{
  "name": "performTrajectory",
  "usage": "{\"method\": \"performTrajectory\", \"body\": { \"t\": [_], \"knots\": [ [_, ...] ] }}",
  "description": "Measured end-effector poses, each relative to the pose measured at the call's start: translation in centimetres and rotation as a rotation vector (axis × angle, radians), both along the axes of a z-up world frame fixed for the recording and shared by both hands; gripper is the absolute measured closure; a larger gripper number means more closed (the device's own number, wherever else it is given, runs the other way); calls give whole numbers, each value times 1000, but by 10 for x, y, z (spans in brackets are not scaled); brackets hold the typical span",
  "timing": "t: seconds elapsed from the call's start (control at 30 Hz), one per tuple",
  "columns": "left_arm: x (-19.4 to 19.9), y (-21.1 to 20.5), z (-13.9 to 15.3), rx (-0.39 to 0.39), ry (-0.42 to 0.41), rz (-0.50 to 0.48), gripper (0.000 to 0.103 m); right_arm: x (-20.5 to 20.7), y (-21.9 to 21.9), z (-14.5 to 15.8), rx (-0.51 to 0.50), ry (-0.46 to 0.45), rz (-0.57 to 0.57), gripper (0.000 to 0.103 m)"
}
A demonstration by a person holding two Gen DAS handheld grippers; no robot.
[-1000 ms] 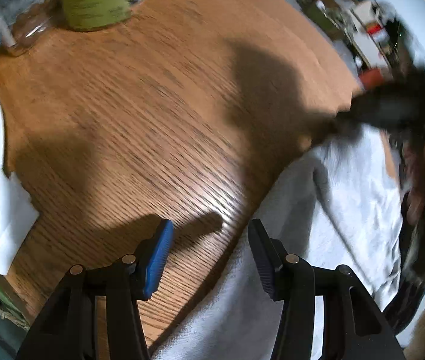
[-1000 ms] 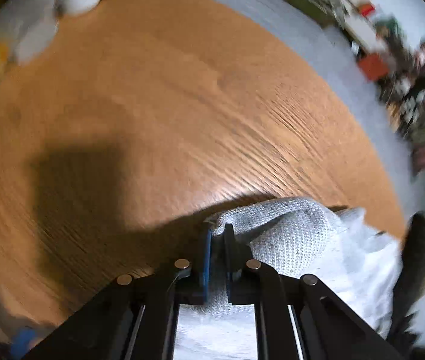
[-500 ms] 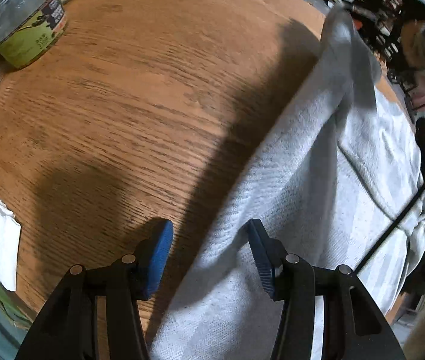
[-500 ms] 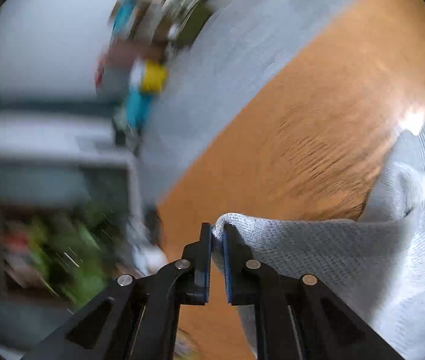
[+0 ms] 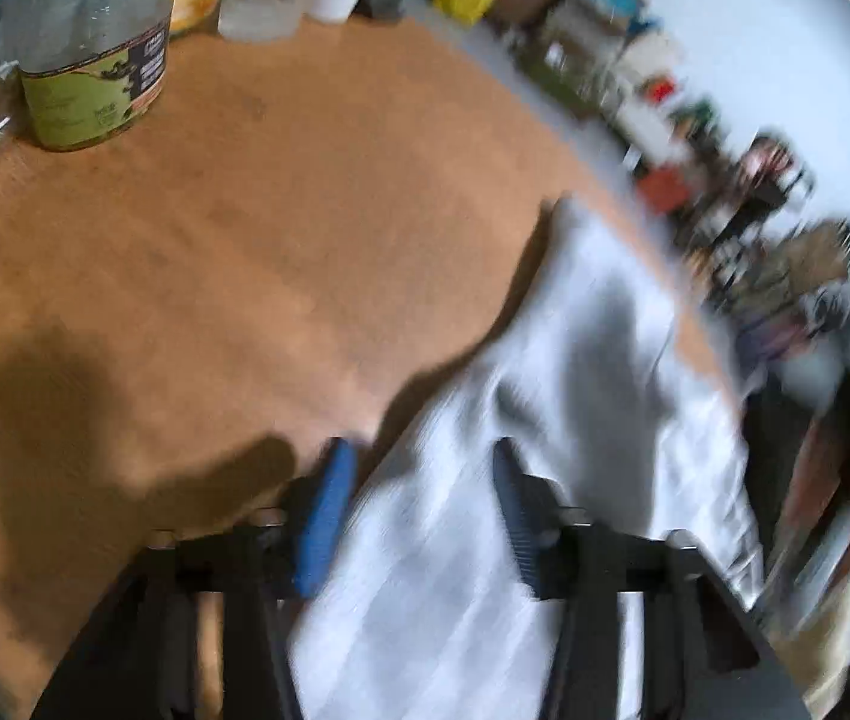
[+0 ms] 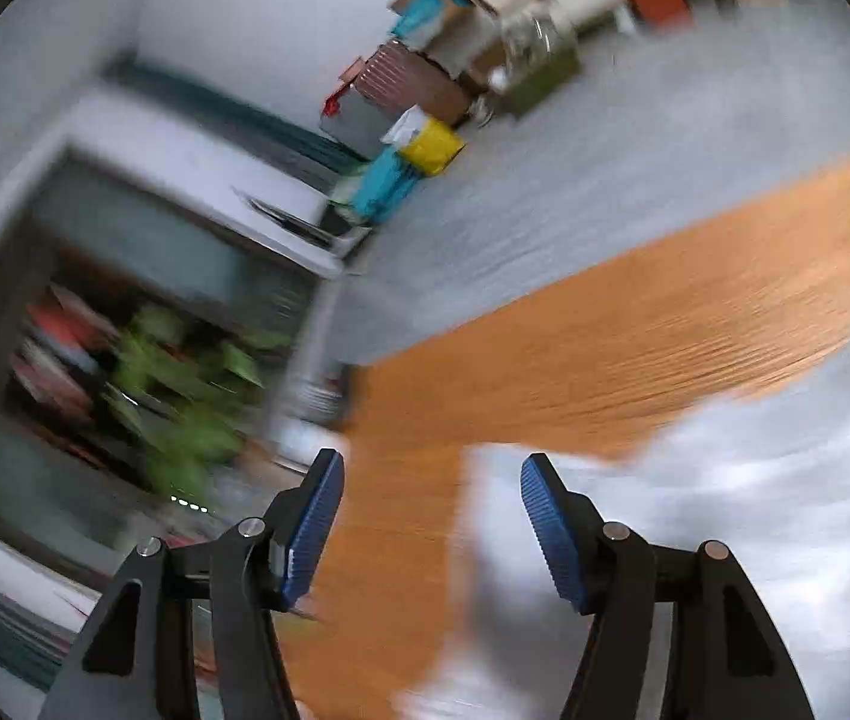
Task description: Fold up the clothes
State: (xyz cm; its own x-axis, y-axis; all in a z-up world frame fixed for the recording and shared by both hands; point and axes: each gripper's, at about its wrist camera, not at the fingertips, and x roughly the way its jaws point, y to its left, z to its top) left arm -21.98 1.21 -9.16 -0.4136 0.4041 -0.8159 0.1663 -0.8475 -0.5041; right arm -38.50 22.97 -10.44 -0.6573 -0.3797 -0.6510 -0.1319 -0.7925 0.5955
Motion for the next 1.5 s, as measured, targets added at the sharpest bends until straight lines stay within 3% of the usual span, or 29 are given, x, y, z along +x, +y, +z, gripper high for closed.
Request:
{"method": "performTrajectory", "body": {
  "t": [0.03, 0.07, 0.13, 0.23, 0.3, 0.33, 0.53, 0.6, 0.7, 0.73, 0.77, 0.8, 0.87, 0.9, 0.97, 1.03, 1.1, 1.2, 1.27, 1.4, 1.5],
  "knots": [
    [-3, 2, 0, 19, 20, 11, 89, 13, 8, -1, 104, -46, 7, 41],
    [-9, 10, 1, 27, 48, 5, 93, 25, 16, -4, 199, -96, 19, 48],
    [-19, 34, 5, 10, 93, -33, 96, 48, 31, -19, 359, -194, 69, 50],
    [-45, 96, 19, -154, 169, -171, 96, 68, 53, -43, 500, -302, 71, 51],
    [-79, 150, 16, -332, 217, -284, 96, 72, 75, -62, 516, -382, 21, 52],
    [-89, 167, 10, -362, 214, -316, 96, 75, 87, -66, 500, -372, -12, 53],
    [-147, 207, -15, -492, 218, -192, 99, 60, 111, -65, 603, -336, -58, 48],
    [-157, 209, -17, -544, 240, -173, 99, 50, 118, -67, 623, -332, -106, 23],
    [-154, 210, -17, -538, 257, -153, 99, 41, 138, -67, 578, -312, -177, 16],
    [-146, 206, -19, -530, 276, -131, 99, 35, 134, -63, 565, -315, -158, 18],
    [-138, 202, -21, -521, 294, -108, 99, 29, 130, -60, 552, -318, -139, 34],
    [-129, 191, -20, -490, 291, -57, 99, 23, 125, -56, 539, -321, -120, 62],
    [-119, 179, -25, -423, 274, 44, 99, 24, 108, -39, 522, -245, -39, 71],
    [-113, 165, -31, -354, 271, 93, 99, 25, 95, -30, 517, -188, 12, 79],
    [-110, 160, -31, -341, 256, 82, 99, 16, 58, -18, 499, -110, 116, 81],
    [-112, 165, -26, -400, 238, 45, 99, 2, 26, -16, 491, -99, 180, 83],
    [-110, 162, -25, -422, 226, 27, 99, -21, -3, -22, 547, -125, 207, 83],
    [-113, 163, -21, -466, 180, -23, 99, -55, -36, -42, 572, -249, 198, 88],
    [-108, 153, -12, -485, 139, -55, 99, -66, -46, -43, 565, -250, 209, 88],
    [-94, 131, -1, -495, 50, -125, 99, -73, -76, -41, 643, -251, 333, 99],
    [-89, 126, 0, -490, 2, -169, 99, -85, -89, -45, 650, -277, 283, 99]
  ]
}}
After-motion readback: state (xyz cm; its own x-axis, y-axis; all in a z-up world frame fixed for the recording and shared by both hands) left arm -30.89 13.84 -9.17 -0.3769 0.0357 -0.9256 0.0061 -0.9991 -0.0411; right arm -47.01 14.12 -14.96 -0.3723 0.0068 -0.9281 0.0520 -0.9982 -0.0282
